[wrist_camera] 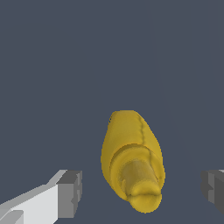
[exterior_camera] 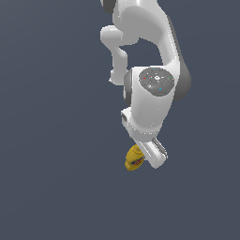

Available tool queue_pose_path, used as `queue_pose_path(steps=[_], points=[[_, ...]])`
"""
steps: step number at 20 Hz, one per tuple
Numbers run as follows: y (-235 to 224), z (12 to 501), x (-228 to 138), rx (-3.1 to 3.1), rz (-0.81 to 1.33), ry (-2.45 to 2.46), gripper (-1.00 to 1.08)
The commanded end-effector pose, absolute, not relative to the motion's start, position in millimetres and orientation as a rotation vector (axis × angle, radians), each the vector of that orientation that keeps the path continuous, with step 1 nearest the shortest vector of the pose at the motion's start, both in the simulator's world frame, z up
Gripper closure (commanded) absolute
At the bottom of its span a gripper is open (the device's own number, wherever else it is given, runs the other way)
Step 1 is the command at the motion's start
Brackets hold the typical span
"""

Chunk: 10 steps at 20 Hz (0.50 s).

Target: Pick up the object and move it to a goal position.

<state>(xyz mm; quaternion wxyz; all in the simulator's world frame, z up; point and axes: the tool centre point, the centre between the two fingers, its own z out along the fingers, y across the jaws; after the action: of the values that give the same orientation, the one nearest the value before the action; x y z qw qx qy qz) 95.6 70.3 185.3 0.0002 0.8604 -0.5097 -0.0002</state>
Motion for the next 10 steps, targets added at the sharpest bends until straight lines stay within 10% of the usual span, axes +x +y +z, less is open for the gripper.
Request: queue_pose_path(steps=[1,8,9,10], points=[[70.4,175.4,95.4,2.702,0.0,-1.602,-0.92],[70.5,170.4,96.9,2.702,0.0,-1.603,-0.92],[70.5,170.4,96.9,2.702,0.0,-1.603,1.08],[70.5,170.4,96.9,2.702,0.0,-1.603,1.08]])
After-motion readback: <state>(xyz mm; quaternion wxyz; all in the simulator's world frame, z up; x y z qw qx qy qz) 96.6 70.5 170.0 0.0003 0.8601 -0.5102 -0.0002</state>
